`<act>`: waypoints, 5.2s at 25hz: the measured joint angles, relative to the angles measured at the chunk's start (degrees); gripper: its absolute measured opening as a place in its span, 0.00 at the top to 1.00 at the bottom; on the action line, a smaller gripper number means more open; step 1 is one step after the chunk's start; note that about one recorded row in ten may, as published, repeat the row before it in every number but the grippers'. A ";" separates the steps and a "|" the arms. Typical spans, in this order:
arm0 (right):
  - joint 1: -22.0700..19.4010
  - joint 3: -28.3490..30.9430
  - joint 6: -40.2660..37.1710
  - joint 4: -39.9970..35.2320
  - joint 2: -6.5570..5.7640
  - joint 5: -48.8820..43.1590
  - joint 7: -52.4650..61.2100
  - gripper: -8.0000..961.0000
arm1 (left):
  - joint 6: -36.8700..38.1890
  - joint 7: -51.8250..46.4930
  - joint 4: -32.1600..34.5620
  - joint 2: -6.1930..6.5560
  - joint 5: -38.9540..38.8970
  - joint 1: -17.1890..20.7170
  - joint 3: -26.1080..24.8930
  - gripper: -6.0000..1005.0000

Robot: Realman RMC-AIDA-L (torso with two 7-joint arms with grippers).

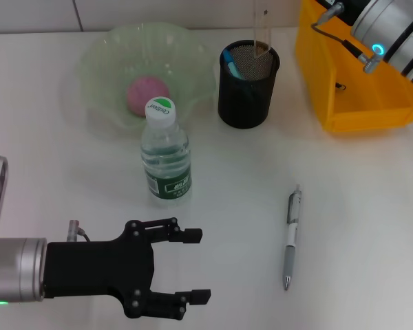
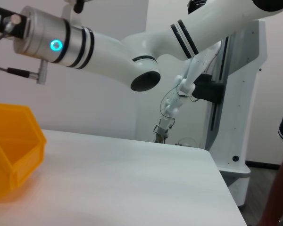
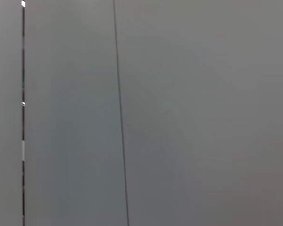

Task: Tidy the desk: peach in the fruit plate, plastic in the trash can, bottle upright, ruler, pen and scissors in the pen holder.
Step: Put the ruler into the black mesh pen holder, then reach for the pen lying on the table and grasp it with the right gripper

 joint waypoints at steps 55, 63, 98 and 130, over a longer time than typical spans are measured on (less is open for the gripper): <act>-14.69 -3.28 -7.83 -16.17 -0.28 -1.59 15.94 0.23 | 0.33 0.05 -0.47 -0.12 -0.16 -0.03 -0.09 0.19; -26.59 0.97 -6.54 -57.32 -0.41 -40.51 67.01 0.13 | 0.70 -0.22 -0.45 -0.18 -0.23 0.48 -0.87 0.19; -8.14 -25.65 -23.58 -55.81 0.09 -95.00 122.71 0.18 | 0.76 -0.74 -1.18 -0.22 -0.24 0.47 -0.84 0.19; -3.15 -26.55 -18.54 -45.33 0.08 -95.98 122.79 0.24 | 0.60 -0.43 -1.35 -0.22 0.03 0.57 -0.84 0.19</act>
